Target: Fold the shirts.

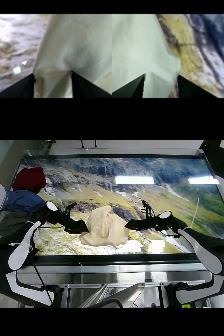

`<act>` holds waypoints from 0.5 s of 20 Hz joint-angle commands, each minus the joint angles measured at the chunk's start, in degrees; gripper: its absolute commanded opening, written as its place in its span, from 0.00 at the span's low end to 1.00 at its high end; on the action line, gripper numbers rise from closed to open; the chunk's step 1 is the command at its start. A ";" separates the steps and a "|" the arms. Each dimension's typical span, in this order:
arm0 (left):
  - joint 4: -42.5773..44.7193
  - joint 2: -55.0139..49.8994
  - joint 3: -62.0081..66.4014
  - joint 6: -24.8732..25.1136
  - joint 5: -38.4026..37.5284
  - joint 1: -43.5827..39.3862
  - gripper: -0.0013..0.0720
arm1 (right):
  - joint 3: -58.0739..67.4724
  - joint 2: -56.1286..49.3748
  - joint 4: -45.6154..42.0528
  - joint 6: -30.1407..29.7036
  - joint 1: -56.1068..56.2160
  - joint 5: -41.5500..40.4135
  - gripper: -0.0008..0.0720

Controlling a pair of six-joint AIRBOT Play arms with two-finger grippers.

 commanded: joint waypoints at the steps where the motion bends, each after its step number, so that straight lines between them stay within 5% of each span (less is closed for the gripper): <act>1: -3.80 -0.85 0.15 2.29 1.49 -2.03 0.25 | 3.28 -2.80 -0.07 -0.17 1.97 -0.57 0.42; 2: -4.28 -0.52 0.17 2.38 1.31 -2.43 0.10 | 3.41 -2.82 0.59 -1.33 2.34 -0.07 0.28; 4: -4.68 1.62 0.20 2.64 1.18 -2.51 0.04 | 3.65 -2.01 4.22 -6.25 2.25 3.26 0.05; 10: -4.85 20.87 2.36 0.76 -3.50 1.64 0.03 | 11.61 15.04 3.37 -6.67 -2.36 11.50 0.04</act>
